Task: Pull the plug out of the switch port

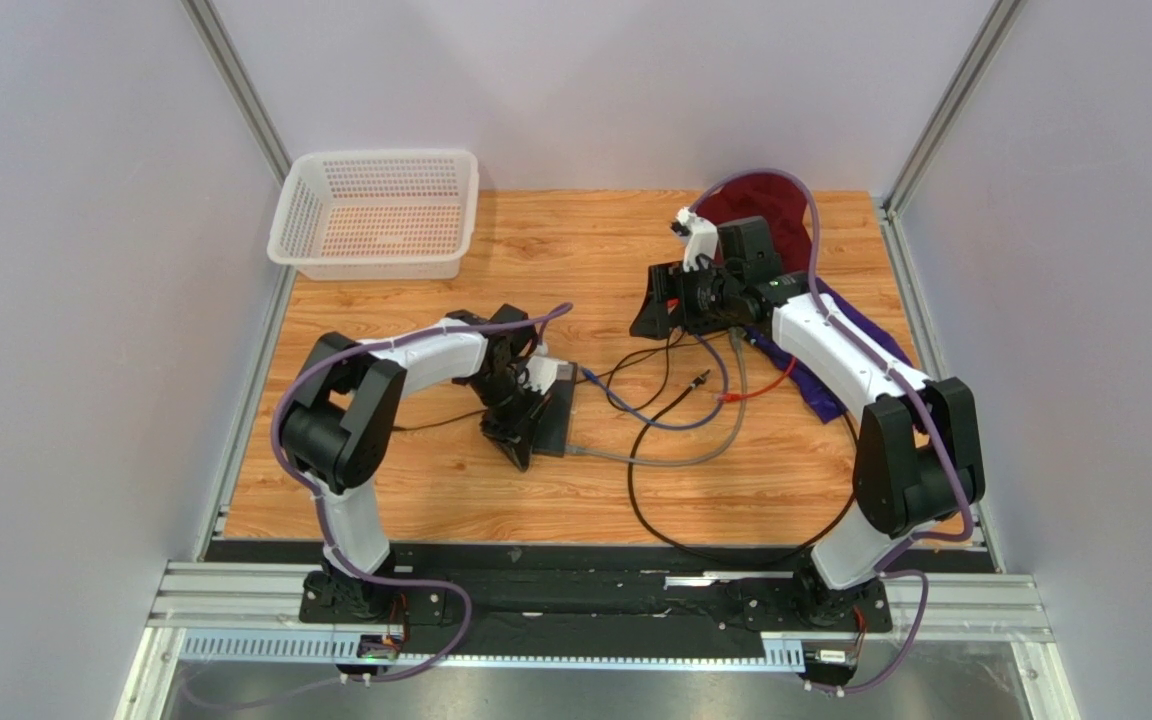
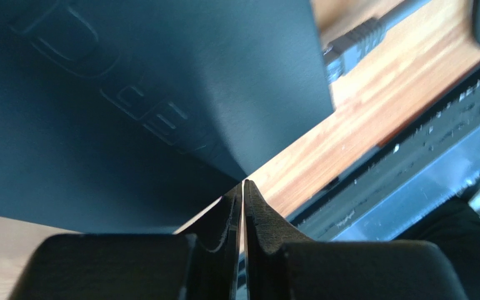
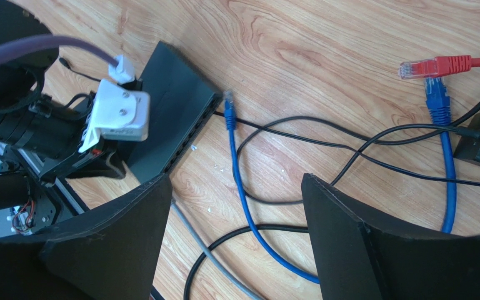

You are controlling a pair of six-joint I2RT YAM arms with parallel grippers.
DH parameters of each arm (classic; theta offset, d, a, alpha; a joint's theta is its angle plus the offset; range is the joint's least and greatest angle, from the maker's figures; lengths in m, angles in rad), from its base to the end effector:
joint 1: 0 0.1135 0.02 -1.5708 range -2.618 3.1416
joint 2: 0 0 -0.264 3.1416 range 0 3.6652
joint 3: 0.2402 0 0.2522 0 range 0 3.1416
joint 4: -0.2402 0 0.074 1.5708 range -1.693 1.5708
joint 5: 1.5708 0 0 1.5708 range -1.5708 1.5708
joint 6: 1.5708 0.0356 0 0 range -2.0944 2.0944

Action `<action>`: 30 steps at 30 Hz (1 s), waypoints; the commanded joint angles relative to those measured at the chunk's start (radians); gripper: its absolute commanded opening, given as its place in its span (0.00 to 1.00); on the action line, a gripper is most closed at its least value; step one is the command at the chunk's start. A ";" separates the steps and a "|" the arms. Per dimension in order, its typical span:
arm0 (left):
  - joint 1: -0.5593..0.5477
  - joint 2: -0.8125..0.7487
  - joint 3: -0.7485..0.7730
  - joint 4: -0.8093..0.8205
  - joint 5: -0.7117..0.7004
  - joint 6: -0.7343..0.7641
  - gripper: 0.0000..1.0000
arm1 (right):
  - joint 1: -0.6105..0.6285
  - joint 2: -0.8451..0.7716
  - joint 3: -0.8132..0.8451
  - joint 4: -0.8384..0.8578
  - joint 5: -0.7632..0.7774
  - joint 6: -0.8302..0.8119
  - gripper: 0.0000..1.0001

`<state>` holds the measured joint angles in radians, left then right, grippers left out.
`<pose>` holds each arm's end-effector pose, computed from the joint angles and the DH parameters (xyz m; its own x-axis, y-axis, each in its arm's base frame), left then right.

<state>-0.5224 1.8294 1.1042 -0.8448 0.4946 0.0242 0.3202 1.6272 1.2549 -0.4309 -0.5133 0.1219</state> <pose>0.2608 -0.1697 0.1458 -0.8557 0.5173 -0.0123 0.4603 0.7503 -0.4745 0.3341 0.1292 0.2683 -0.7506 -0.1373 -0.6463 -0.5104 0.7417 0.4352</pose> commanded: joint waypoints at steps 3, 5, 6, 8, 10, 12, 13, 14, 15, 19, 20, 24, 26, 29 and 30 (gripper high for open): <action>0.005 0.054 0.192 0.029 -0.086 0.034 0.19 | -0.001 0.014 -0.026 0.020 -0.140 -0.080 0.79; 0.018 0.028 0.223 0.009 -0.079 0.062 0.25 | 0.000 0.045 -0.029 0.021 -0.134 -0.099 0.78; 0.022 0.016 0.227 -0.002 -0.076 0.074 0.28 | 0.002 0.055 -0.026 0.021 -0.128 -0.094 0.78; 0.044 -0.034 0.227 -0.043 -0.050 0.111 0.34 | 0.002 0.085 -0.017 0.026 -0.151 -0.090 0.78; 0.059 -0.091 0.221 -0.081 -0.024 0.144 0.40 | 0.010 0.108 0.001 0.026 -0.185 -0.093 0.78; 0.068 -0.128 0.200 -0.082 -0.027 0.143 0.43 | 0.031 0.126 0.021 0.018 -0.241 -0.111 0.78; 0.079 -0.162 0.188 -0.059 -0.037 0.131 0.46 | 0.043 0.144 0.029 0.003 -0.264 -0.117 0.78; 0.087 -0.174 0.160 -0.042 -0.048 0.117 0.48 | 0.069 0.155 0.034 -0.008 -0.301 -0.145 0.78; 0.093 -0.183 0.146 -0.024 -0.071 0.079 0.50 | 0.085 0.167 0.047 -0.020 -0.312 -0.174 0.78; 0.127 -0.153 0.123 0.033 -0.082 0.017 0.55 | 0.146 0.230 0.038 -0.059 -0.369 -0.196 0.78; 0.128 -0.147 0.125 0.039 -0.085 0.017 0.55 | 0.163 0.241 0.037 -0.057 -0.369 -0.192 0.78; 0.137 -0.090 0.154 0.050 -0.074 0.020 0.59 | 0.175 0.287 0.029 -0.028 -0.373 -0.166 0.76; 0.137 -0.036 0.183 0.046 -0.074 0.014 0.60 | 0.177 0.304 0.034 -0.014 -0.386 -0.179 0.75; 0.142 0.028 0.226 0.038 -0.070 0.008 0.59 | 0.177 0.322 0.054 -0.026 -0.392 -0.202 0.75; 0.145 0.040 0.232 0.041 -0.068 0.002 0.59 | 0.178 0.333 0.060 -0.040 -0.395 -0.206 0.75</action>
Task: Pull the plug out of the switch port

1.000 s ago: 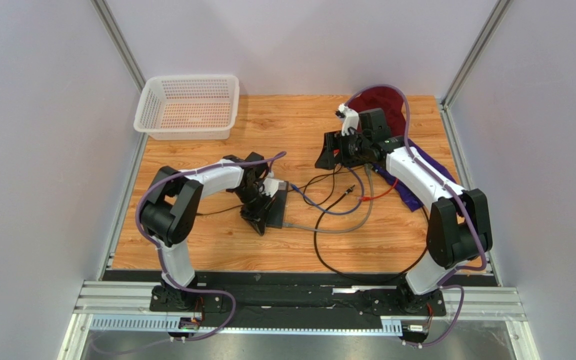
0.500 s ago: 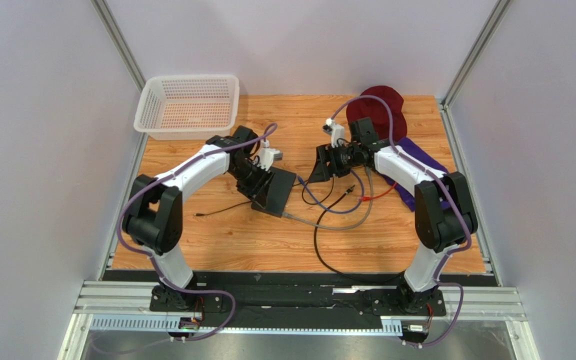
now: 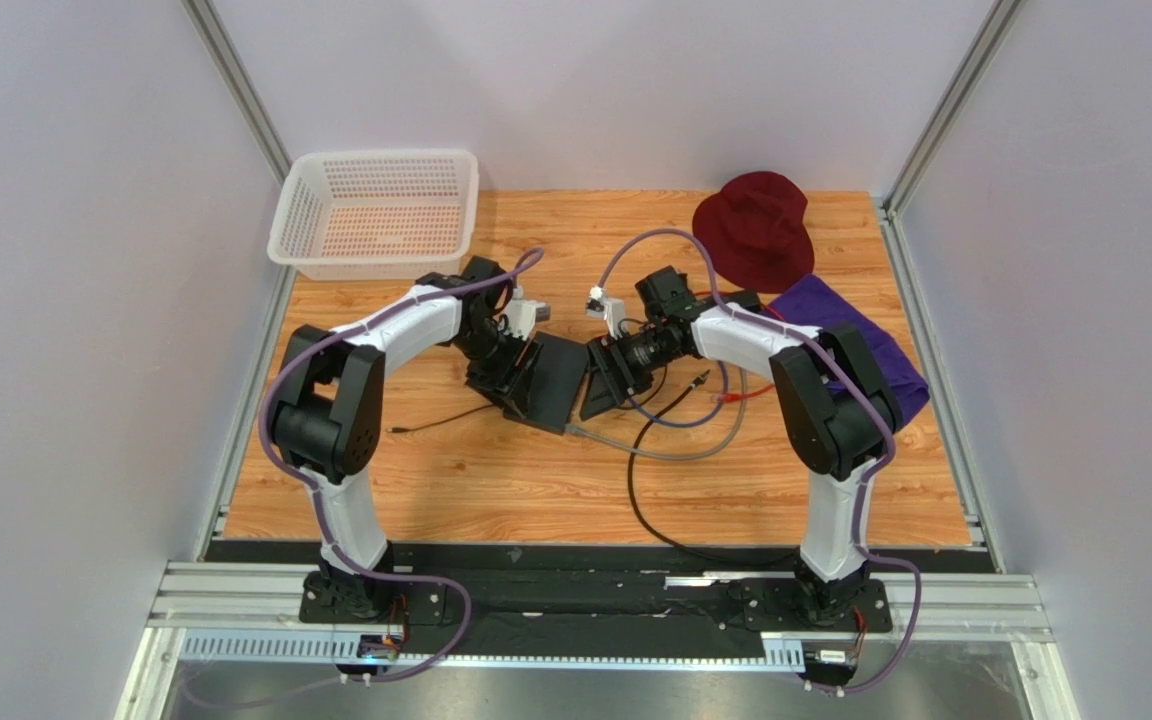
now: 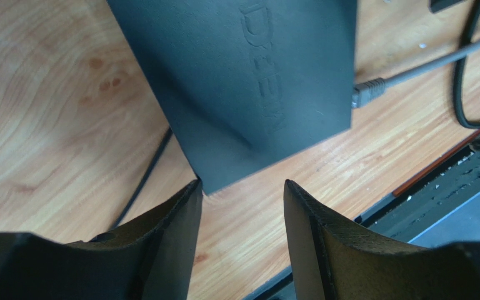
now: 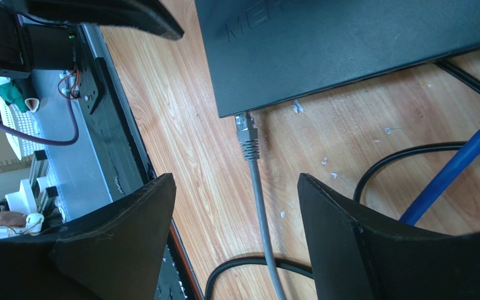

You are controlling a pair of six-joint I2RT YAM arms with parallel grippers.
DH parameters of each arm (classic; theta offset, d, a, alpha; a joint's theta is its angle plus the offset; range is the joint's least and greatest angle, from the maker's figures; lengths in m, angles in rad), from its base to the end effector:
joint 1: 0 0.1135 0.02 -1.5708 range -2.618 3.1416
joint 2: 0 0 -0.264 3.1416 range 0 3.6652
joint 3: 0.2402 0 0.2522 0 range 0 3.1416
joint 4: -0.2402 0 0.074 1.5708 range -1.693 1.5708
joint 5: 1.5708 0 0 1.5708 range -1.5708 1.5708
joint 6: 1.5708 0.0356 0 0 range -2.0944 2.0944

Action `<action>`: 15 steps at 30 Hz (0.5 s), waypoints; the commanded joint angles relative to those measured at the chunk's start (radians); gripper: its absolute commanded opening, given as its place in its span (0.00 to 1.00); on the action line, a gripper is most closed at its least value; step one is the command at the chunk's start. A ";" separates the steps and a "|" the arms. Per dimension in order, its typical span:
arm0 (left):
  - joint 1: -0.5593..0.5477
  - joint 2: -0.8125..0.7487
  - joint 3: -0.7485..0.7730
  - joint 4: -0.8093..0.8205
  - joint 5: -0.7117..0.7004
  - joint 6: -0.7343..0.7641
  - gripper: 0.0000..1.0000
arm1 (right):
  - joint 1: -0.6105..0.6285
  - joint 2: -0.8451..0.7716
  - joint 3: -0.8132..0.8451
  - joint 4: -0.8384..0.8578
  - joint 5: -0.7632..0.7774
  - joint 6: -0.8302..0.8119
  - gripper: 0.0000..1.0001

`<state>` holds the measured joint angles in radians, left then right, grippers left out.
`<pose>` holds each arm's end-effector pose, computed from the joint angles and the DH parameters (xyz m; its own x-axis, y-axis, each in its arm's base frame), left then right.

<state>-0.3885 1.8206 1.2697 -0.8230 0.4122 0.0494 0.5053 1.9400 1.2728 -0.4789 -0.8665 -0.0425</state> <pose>0.3150 -0.1444 0.1876 -0.8858 0.4114 -0.2148 0.4639 0.7989 -0.3828 0.3236 0.2100 0.1668 -0.7716 -0.4583 -0.4412 -0.6215 0.3955 0.6762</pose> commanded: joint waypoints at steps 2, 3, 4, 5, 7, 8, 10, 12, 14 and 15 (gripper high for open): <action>0.014 0.088 0.092 0.009 0.002 -0.025 0.58 | -0.008 0.037 0.063 -0.004 -0.051 -0.046 0.72; 0.017 0.097 0.102 0.005 0.002 -0.022 0.57 | -0.008 0.049 0.066 -0.004 -0.052 -0.045 0.71; 0.019 0.112 0.111 0.002 0.000 -0.023 0.57 | -0.008 0.051 0.062 0.009 -0.052 -0.040 0.70; 0.019 0.117 0.115 0.001 0.000 -0.023 0.56 | -0.008 0.053 0.057 0.023 -0.058 -0.031 0.70; 0.022 0.129 0.122 -0.004 0.004 -0.023 0.55 | -0.005 0.068 0.056 0.052 -0.075 -0.008 0.69; 0.022 0.134 0.122 -0.005 0.004 -0.026 0.55 | -0.005 0.076 0.059 0.057 -0.080 -0.004 0.69; 0.022 0.144 0.123 -0.004 0.002 -0.026 0.53 | -0.002 0.100 0.076 0.048 -0.091 -0.002 0.67; 0.022 0.158 0.122 -0.004 -0.010 -0.028 0.52 | 0.002 0.129 0.092 0.031 -0.100 -0.002 0.66; 0.022 0.169 0.125 -0.005 -0.029 -0.028 0.51 | 0.006 0.139 0.089 0.029 -0.111 -0.005 0.63; 0.022 0.174 0.125 -0.005 -0.038 -0.028 0.50 | 0.007 0.151 0.088 0.023 -0.114 -0.005 0.63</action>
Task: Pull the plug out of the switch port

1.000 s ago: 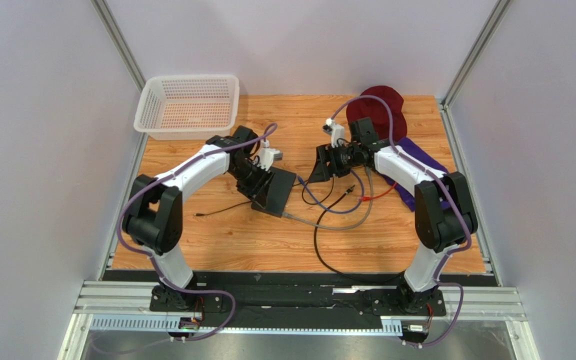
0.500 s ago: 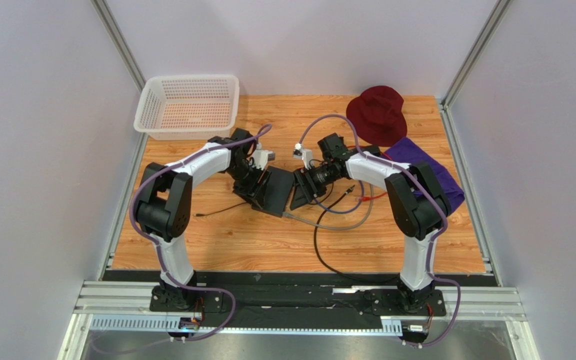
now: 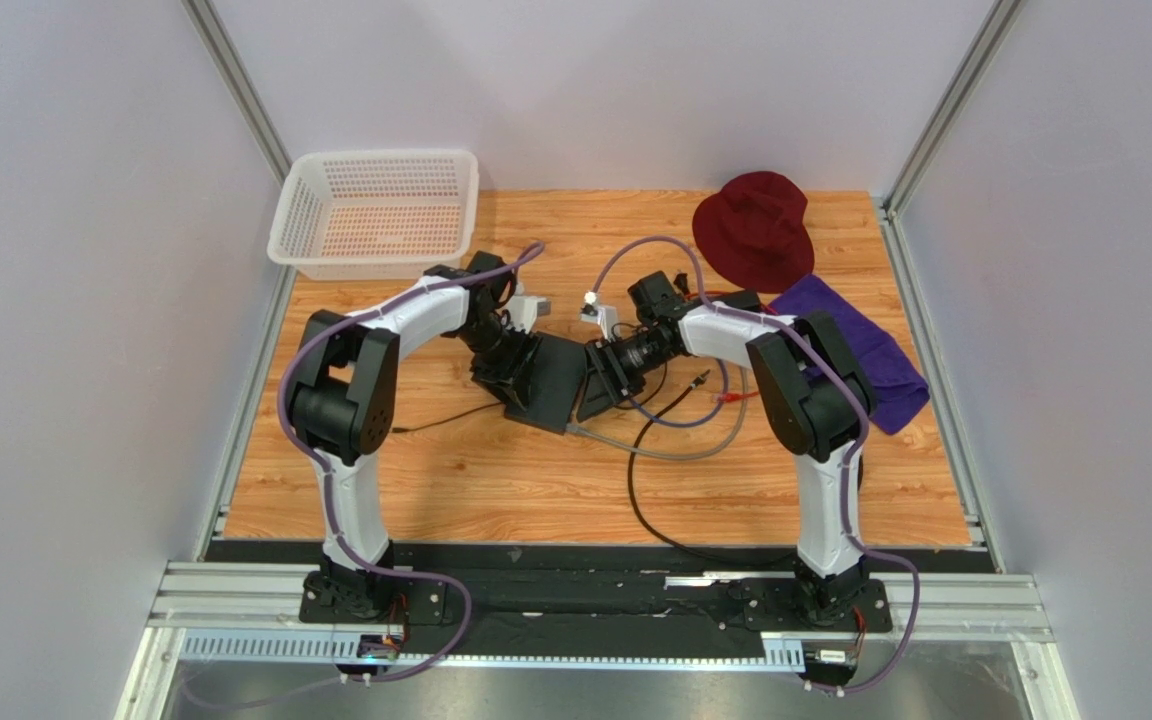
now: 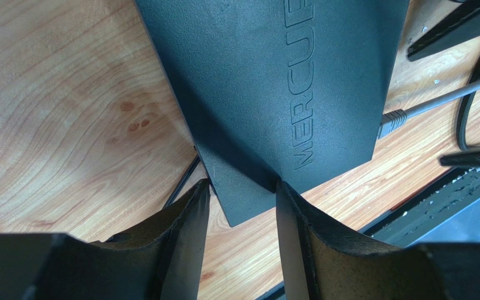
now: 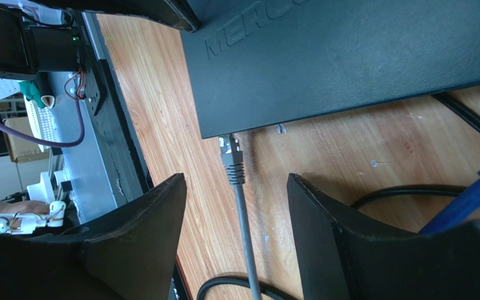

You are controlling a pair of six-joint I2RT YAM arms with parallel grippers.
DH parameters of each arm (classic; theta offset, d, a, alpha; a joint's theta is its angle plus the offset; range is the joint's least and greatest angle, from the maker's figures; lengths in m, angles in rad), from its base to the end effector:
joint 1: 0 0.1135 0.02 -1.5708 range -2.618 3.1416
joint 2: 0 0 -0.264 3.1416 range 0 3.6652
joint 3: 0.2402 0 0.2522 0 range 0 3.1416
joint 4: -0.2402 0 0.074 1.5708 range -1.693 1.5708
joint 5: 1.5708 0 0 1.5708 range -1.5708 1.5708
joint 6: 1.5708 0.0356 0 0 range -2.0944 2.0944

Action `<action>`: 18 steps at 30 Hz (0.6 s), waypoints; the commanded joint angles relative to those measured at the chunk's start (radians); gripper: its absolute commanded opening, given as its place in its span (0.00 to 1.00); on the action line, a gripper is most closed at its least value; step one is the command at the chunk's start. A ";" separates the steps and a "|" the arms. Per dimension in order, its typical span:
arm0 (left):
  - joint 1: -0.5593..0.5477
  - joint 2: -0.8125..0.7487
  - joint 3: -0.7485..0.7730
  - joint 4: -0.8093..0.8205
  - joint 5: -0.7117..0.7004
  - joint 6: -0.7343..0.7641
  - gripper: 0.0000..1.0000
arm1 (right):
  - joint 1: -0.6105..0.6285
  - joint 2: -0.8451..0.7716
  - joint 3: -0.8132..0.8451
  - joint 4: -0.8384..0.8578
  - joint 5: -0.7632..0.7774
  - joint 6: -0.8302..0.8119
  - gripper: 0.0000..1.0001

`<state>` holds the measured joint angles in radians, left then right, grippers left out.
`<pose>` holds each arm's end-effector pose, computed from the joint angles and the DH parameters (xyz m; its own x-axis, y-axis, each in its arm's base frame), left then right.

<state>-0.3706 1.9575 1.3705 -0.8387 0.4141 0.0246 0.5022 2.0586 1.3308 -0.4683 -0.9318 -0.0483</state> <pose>0.3417 -0.1481 0.1668 -0.9125 0.3787 -0.1543 0.4084 0.8232 -0.3945 0.3381 0.2183 0.1399 -0.7885 -0.4658 -0.4016 -0.5833 0.3593 0.7285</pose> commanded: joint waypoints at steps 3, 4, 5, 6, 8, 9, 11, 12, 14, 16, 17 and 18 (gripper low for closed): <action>0.004 0.049 0.029 0.004 -0.080 -0.003 0.49 | 0.022 0.052 0.027 0.016 -0.044 0.005 0.61; 0.004 0.050 0.035 0.001 -0.081 -0.002 0.49 | 0.024 0.057 0.036 0.016 -0.041 0.010 0.60; 0.002 0.049 0.035 0.001 -0.089 -0.005 0.49 | 0.025 0.064 0.044 0.013 -0.041 0.010 0.60; 0.001 0.049 0.036 0.003 -0.093 -0.006 0.49 | 0.025 0.077 0.051 0.010 -0.039 0.010 0.60; -0.004 0.052 0.039 0.003 -0.098 -0.005 0.48 | 0.025 0.092 0.070 0.005 -0.047 0.005 0.60; -0.008 0.053 0.039 0.004 -0.103 -0.005 0.48 | 0.025 0.106 0.074 0.003 -0.050 0.005 0.60; -0.013 0.057 0.033 0.003 -0.103 -0.005 0.48 | 0.030 0.118 0.087 -0.001 -0.062 -0.001 0.59; -0.016 0.058 0.033 0.004 -0.103 -0.003 0.48 | 0.033 0.129 0.091 -0.009 -0.064 -0.002 0.59; -0.021 0.058 0.029 0.006 -0.109 -0.003 0.48 | 0.036 0.138 0.096 -0.010 -0.068 -0.007 0.57; -0.022 0.063 0.030 0.006 -0.107 -0.003 0.48 | 0.036 0.149 0.103 -0.018 -0.081 -0.010 0.55; -0.022 0.061 0.030 0.006 -0.107 -0.003 0.48 | 0.036 0.152 0.107 -0.021 -0.087 -0.013 0.54; -0.022 0.064 0.033 0.004 -0.107 -0.002 0.48 | 0.036 0.155 0.110 -0.026 -0.093 -0.022 0.54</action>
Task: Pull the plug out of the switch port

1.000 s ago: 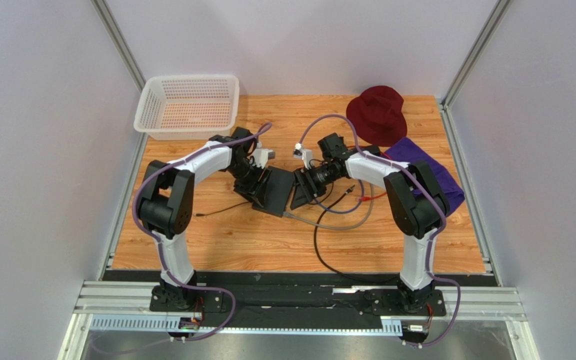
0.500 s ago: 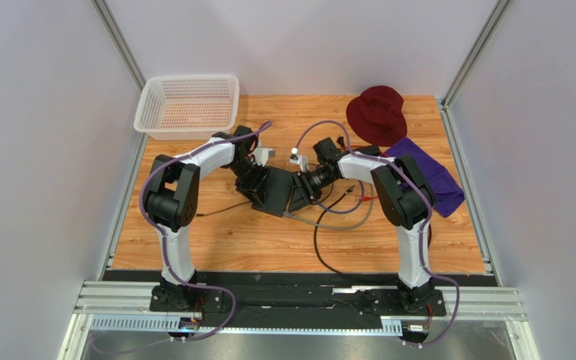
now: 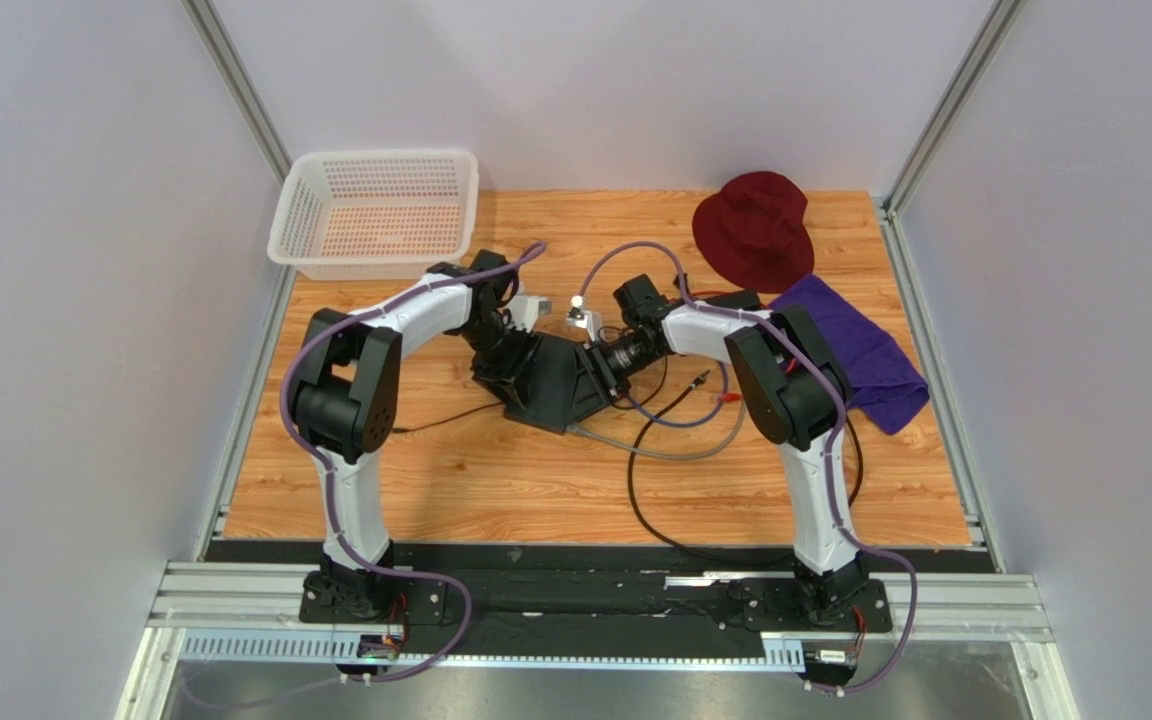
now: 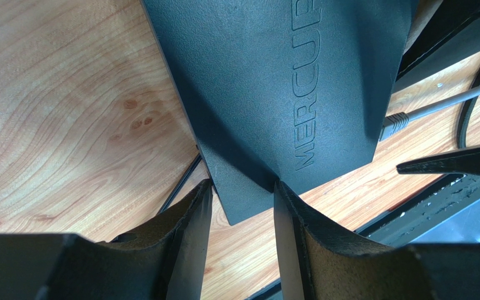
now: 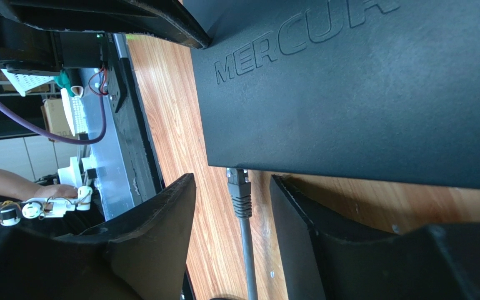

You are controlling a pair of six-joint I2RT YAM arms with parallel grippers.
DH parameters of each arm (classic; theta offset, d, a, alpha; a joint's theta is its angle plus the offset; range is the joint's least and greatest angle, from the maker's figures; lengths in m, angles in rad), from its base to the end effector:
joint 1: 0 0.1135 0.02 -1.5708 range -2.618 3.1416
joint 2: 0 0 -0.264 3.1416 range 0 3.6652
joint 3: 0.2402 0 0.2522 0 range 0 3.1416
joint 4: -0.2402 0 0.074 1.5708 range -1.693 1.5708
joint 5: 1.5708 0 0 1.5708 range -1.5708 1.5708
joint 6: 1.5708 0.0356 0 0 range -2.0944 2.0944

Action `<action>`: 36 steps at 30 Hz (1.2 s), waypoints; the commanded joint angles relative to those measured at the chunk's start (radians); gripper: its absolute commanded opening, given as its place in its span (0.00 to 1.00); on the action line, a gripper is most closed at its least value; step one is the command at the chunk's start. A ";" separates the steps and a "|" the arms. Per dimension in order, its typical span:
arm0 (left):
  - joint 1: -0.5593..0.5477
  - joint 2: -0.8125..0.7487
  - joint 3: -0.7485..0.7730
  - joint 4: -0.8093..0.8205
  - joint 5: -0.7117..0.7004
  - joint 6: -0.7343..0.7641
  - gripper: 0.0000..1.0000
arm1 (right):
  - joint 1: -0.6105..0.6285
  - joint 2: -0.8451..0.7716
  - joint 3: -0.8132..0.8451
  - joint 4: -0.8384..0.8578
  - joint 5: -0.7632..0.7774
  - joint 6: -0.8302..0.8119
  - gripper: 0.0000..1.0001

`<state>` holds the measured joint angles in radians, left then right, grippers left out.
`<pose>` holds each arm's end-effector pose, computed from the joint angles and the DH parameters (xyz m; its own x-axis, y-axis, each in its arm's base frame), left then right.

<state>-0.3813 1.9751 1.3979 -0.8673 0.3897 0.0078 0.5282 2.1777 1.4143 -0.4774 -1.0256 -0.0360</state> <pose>0.3433 -0.1522 0.1667 -0.9177 0.3757 -0.1289 0.3958 0.8379 -0.3759 0.3465 0.2375 0.1169 -0.7986 -0.4876 -0.3529 -0.5297 0.2909 0.7967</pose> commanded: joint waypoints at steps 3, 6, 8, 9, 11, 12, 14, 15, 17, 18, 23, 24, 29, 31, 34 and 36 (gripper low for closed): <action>-0.011 0.048 0.010 0.034 -0.084 0.018 0.48 | 0.013 0.059 0.055 -0.082 -0.037 -0.103 0.54; -0.011 0.047 0.009 0.034 -0.087 0.018 0.48 | 0.026 0.060 0.052 -0.108 -0.013 -0.128 0.54; -0.011 0.047 0.009 0.033 -0.086 0.020 0.48 | 0.032 0.073 0.069 -0.131 -0.005 -0.148 0.53; -0.011 0.047 0.009 0.033 -0.087 0.018 0.48 | 0.030 0.073 0.066 -0.130 -0.002 -0.147 0.53; -0.011 0.047 0.009 0.033 -0.086 0.021 0.48 | 0.032 0.071 0.064 -0.129 0.005 -0.156 0.53; -0.013 0.045 0.009 0.033 -0.087 0.021 0.48 | 0.032 0.070 0.061 -0.130 0.009 -0.160 0.53; -0.014 0.048 0.010 0.033 -0.089 0.021 0.48 | 0.032 0.070 0.057 -0.136 0.018 -0.180 0.53; -0.013 0.047 0.010 0.031 -0.087 0.021 0.48 | 0.032 0.070 0.054 -0.142 0.024 -0.185 0.53; -0.014 0.045 0.012 0.031 -0.091 0.021 0.48 | 0.032 0.073 0.049 -0.142 0.038 -0.194 0.52; -0.014 0.045 0.010 0.031 -0.094 0.024 0.48 | 0.032 0.076 0.051 -0.153 0.041 -0.197 0.51; -0.018 0.041 0.007 0.031 -0.100 0.027 0.48 | 0.032 0.079 0.051 -0.148 0.056 -0.194 0.46; -0.019 0.039 0.006 0.031 -0.101 0.027 0.48 | 0.032 0.079 0.051 -0.141 0.061 -0.186 0.45; -0.022 0.039 0.007 0.031 -0.107 0.031 0.48 | 0.033 0.080 0.051 -0.124 0.091 -0.163 0.41; -0.022 0.041 0.007 0.031 -0.109 0.032 0.48 | 0.033 0.080 0.046 -0.119 0.102 -0.159 0.36; -0.024 0.041 0.007 0.031 -0.109 0.034 0.48 | 0.036 0.080 0.045 -0.112 0.119 -0.144 0.28; -0.025 0.041 0.009 0.031 -0.110 0.035 0.48 | 0.036 0.083 0.044 -0.107 0.125 -0.139 0.25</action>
<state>-0.3931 1.9770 1.4078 -0.8780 0.3656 0.0093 0.5537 2.2223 1.4670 -0.5858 -1.0115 -0.1688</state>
